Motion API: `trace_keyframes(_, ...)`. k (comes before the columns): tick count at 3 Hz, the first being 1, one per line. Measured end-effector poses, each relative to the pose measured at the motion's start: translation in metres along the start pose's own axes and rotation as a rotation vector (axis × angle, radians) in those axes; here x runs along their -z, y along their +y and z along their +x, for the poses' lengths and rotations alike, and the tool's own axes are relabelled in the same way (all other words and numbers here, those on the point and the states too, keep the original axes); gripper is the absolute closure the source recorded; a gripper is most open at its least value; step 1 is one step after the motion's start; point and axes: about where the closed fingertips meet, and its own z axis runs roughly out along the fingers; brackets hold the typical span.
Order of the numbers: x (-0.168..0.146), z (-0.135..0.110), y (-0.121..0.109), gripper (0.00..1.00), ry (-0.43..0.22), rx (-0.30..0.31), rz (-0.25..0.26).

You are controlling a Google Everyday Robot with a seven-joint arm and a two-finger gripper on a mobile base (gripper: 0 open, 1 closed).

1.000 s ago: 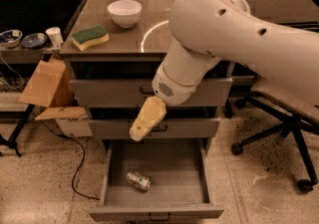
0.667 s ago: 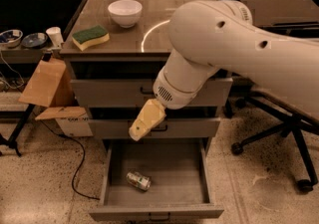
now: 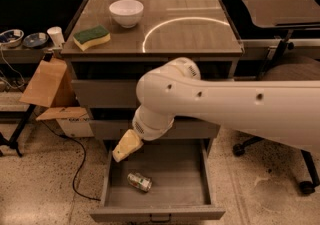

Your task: Pick 7up can from bottom drawer and place on counter

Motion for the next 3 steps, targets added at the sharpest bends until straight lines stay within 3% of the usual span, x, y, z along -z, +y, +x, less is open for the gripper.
trace_keyframes(1, -0.0583, -0.0232, 0.0257, 0.0, -0.008, 0.019, 0.07)
trace_keyframes(3, -0.056, -0.0222, 0.0246, 0.0, -0.007, 0.008, 0.088)
